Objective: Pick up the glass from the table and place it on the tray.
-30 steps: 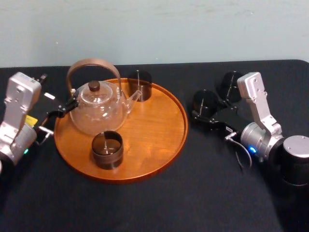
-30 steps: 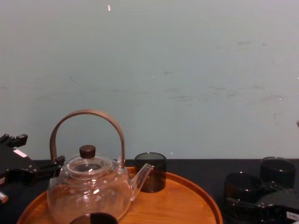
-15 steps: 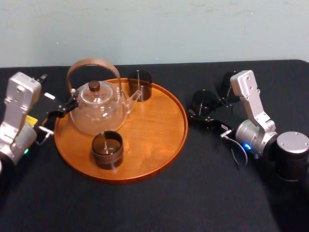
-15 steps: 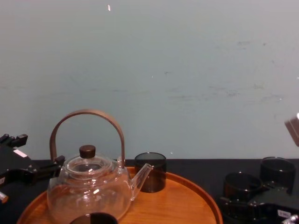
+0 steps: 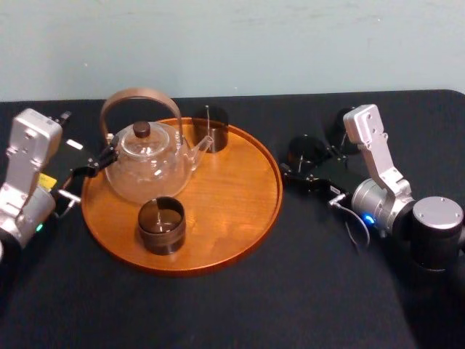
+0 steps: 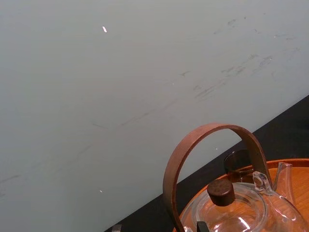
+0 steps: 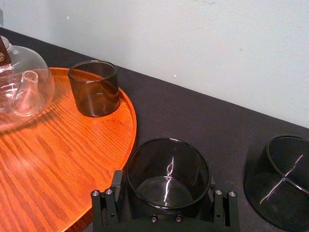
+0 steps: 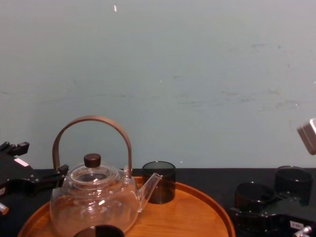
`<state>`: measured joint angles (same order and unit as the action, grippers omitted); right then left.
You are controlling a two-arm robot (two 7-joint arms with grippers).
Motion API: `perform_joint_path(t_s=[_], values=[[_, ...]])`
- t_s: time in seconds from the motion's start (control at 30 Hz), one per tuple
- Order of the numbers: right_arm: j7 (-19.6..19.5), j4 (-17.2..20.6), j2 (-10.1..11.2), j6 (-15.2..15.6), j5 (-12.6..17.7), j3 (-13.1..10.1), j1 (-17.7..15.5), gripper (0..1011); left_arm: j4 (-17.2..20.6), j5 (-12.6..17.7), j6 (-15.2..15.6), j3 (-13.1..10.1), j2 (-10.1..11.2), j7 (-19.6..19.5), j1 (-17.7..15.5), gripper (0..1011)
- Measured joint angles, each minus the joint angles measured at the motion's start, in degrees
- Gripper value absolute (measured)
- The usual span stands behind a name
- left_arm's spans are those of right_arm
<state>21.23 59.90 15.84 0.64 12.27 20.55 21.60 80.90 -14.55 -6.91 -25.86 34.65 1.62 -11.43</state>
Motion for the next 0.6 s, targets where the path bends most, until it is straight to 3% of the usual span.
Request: perform_joint_path(t_s=[0.2,0.6], values=[[-0.05,-0.04,0.02,0.0,-0.01,0.07,0.01,912,0.0,0.0,0.0,0.0,0.0,0.0,0.0,1009],[0.27,-0.08,0.05,0.0,0.08,-0.29,-0.02,906,0.0,0.0,0.0,0.0,0.0,0.0,0.0,1010]])
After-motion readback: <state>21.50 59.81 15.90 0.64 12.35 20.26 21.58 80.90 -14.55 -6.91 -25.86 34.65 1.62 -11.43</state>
